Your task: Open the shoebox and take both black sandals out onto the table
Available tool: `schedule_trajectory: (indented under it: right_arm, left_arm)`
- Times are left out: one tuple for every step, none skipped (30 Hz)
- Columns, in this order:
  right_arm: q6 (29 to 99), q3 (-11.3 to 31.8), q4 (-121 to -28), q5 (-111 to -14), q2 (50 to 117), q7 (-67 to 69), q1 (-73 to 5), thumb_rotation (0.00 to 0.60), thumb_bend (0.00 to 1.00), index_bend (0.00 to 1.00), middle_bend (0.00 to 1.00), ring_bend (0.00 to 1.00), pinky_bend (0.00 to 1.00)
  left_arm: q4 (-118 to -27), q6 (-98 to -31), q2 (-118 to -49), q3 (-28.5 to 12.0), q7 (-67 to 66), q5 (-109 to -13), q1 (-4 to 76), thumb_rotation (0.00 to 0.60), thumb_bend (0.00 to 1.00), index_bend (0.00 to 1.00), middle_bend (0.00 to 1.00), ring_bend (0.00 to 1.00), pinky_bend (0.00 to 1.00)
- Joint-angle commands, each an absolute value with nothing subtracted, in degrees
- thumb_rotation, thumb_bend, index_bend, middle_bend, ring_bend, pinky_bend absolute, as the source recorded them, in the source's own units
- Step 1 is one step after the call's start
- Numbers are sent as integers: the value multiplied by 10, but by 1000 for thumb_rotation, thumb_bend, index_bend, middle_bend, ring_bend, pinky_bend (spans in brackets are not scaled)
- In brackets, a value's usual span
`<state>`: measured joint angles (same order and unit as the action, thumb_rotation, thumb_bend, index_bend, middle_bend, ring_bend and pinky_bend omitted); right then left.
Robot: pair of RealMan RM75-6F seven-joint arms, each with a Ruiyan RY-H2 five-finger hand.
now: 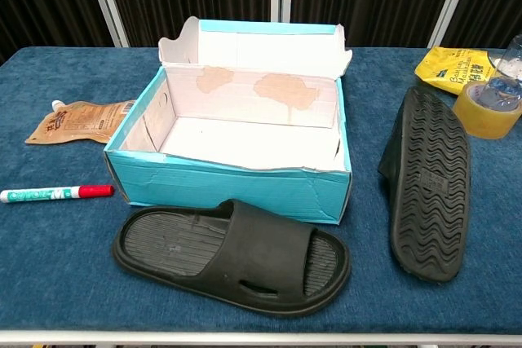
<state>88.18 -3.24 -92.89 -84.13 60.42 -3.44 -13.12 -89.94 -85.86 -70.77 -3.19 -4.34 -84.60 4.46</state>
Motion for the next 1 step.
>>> schedule_trajectory:
  right_arm:
    - [912, -56, -941, -844, 589, -6, -82, 600, 227, 37, 74, 0, 0]
  left_arm:
    - [-899, -858, -710, -32, -44, -847, 46, 600, 109, 271, 255, 156, 110]
